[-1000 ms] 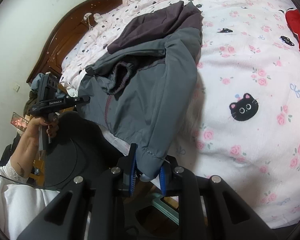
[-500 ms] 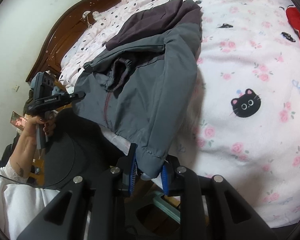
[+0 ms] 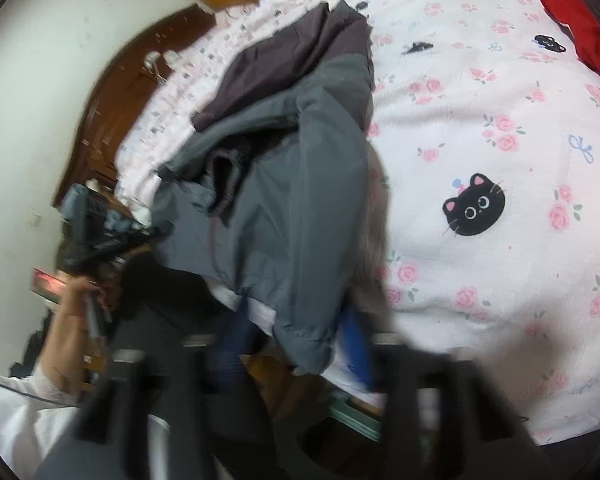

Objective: Fold clothes

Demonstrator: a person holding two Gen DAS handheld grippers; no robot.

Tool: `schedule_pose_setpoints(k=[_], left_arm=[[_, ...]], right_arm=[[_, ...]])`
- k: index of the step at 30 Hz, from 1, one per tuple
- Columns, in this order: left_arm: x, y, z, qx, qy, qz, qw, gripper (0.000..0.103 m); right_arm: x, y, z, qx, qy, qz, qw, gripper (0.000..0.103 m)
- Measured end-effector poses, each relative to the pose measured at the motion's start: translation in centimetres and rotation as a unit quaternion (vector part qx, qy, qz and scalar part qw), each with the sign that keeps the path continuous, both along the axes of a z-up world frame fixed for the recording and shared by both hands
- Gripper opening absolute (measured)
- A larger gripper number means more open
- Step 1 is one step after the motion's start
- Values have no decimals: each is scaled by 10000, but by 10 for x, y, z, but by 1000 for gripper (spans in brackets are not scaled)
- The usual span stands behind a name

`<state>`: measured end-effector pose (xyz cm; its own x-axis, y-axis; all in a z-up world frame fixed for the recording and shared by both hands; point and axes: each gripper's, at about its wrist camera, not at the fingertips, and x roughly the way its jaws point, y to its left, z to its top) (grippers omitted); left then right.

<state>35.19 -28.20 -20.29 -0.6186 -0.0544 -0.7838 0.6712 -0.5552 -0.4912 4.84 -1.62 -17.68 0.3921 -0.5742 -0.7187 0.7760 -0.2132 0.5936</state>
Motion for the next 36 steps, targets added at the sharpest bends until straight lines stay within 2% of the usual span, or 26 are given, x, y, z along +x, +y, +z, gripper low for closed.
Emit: schedule_pose_setpoints(k=[3,10,18,23,27,31,36], left_arm=[[0,0,0,7,-33,-6,10000,2],[6,3,14,-66,253,-51,9996,1],[27,-5,53,91,1073,60,9942,1],[27,-30,63,400,1546,271,9868,1],[18,-57,66,765,1865,581,9778,1],[-3,-88,75,782,1863,766,9764,1],[-39,-131,64,1162,1772,1021,9719,2]], right_arm=[[-1,-2,-5,53,-21,-128,9999,11],[-5,0,12,-290,-350,-63,9989,9],[-18,0,58,-1110,-1093,133,9877,8],[-39,-7,75,-1461,-1430,29,9789,8],[-64,-21,82,-1667,-1653,-268,9717,8],[-90,-46,90,-1793,-1721,-562,9670,8],[-118,-88,90,-1690,-1753,-902,9657,8]])
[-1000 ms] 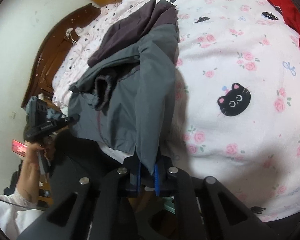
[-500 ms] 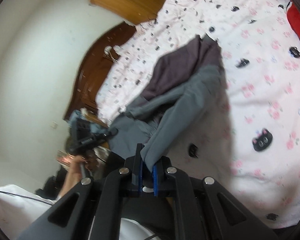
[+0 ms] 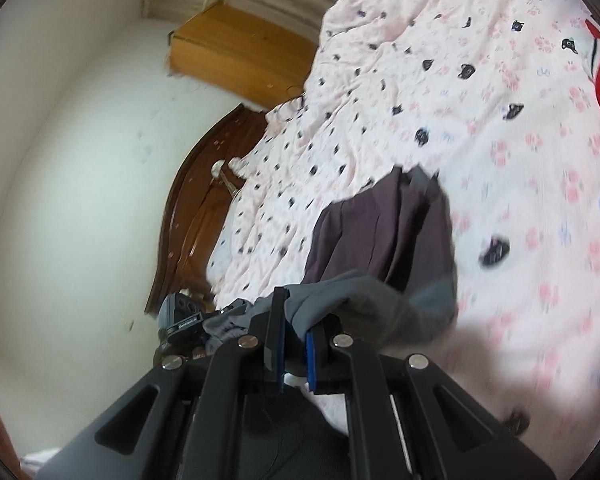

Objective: Fold clothes

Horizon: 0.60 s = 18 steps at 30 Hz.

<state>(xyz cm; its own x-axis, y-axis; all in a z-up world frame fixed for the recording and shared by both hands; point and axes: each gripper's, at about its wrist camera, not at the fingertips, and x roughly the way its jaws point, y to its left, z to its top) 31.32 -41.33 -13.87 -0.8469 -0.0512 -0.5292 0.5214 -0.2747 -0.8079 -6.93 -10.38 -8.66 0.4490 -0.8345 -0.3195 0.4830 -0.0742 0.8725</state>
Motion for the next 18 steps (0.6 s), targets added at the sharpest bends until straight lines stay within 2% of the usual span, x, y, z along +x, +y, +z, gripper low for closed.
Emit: schedule_pose_setpoints(k=[4,10,13,17,18], left_arm=[[-31,-30,-14,163,-286,51,9994,2],[-57,-61,-50,639,-623,305,9955,3],[-57,-72,-73,1155,-601,560,9899,5],[-48,-77,-82,1339,-377,795,9871,7],[-44,-78,-84,1461,-215,913,9848,10]], right_arm=[[-24,-34,-12,265,-70,-273,9993,8],[-54,-82,-43,861,-51,-513,9950,8],[-64,-102,-61,1202,-32,-581,9910,8],[-68,-122,-80,1607,64,-556,9854,8],[-69,-125,-83,1657,81,-541,9847,8]])
